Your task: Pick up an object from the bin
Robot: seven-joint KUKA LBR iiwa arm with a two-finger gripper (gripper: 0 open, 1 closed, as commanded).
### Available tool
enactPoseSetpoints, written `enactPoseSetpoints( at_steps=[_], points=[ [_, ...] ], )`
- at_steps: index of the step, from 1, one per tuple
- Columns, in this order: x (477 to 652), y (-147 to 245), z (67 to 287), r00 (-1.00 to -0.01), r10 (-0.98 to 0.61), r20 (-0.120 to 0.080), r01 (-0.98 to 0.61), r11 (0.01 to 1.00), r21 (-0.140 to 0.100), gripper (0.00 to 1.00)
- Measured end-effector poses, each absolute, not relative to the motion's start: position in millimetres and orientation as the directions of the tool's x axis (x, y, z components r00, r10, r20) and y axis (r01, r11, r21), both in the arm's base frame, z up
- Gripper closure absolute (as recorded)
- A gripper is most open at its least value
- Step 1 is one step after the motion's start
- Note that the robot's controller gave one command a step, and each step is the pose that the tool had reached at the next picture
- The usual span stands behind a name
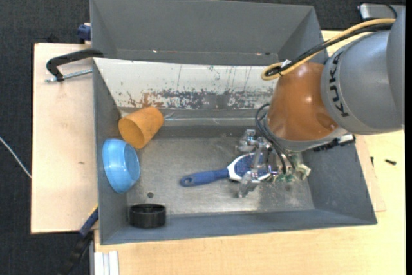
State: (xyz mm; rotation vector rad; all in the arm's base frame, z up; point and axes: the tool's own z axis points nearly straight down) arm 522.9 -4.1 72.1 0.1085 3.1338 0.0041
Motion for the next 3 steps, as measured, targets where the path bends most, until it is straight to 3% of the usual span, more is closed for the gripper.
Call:
enactPoseSetpoints(
  at_steps=[1,2,3],
  points=[
    [524.2,-3,74,-0.998,0.068,-0.004,0.068,0.998,0.002,0.00],
    [525.8,-3,75,-0.998,0.068,-0.009,0.068,0.998,0.002,1.00],
    [528.4,-2,188,-0.998,0.067,-0.012,0.067,0.998,0.002,1.00]
  ],
)
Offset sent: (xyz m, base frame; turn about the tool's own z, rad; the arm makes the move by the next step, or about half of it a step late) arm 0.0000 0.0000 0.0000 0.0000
